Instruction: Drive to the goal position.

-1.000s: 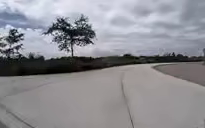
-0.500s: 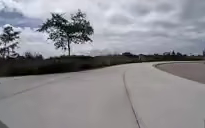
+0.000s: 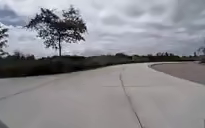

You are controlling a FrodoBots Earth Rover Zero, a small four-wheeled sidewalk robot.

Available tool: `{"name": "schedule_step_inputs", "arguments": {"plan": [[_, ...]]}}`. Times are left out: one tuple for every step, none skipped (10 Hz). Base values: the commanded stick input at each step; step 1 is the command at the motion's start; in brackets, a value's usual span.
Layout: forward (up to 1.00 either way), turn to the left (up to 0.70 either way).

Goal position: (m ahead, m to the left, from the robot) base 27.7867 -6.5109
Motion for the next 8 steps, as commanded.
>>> {"name": "schedule_step_inputs", "arguments": {"plan": [[0.85,0.00],[0.85,0.00],[0.85,0.00],[0.85,0.00],[0.85,0.00],[0.85,0.00],[0.85,0.00],[0.85,0.00]]}}
